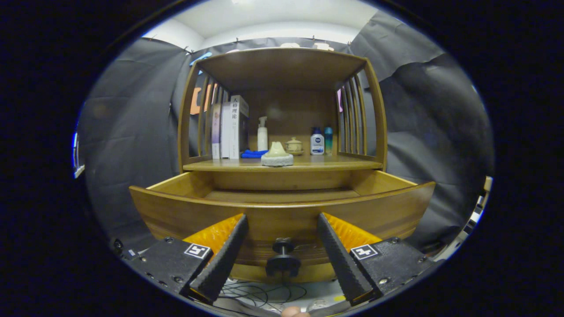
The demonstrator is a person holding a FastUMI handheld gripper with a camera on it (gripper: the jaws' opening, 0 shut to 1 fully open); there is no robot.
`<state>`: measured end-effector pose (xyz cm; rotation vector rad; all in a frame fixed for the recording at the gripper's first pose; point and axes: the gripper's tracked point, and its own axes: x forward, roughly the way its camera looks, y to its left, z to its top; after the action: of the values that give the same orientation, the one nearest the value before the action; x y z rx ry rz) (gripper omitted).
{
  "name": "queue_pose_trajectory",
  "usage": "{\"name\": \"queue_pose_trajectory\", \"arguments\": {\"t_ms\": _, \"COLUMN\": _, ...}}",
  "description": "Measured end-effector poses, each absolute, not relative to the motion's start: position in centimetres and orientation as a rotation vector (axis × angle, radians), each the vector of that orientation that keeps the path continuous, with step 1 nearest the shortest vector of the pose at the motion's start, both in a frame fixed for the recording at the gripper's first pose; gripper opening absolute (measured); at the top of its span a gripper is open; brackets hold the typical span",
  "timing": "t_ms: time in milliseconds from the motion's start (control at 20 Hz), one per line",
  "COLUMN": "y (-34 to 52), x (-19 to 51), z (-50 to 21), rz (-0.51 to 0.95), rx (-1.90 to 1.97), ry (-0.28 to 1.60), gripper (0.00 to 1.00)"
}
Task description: Pull open the drawer, take out the items inside it, and place them on the countertop above the cabinet.
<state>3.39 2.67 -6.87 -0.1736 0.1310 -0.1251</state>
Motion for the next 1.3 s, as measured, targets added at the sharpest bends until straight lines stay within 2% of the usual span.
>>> {"name": "queue_pose_trajectory", "arguments": {"t_ms": 1300, "y": 1.8, "x": 15.9, "z": -5.6, "rz": -0.143, "rx": -0.165, "ry": 0.151, "gripper": 1.0}}
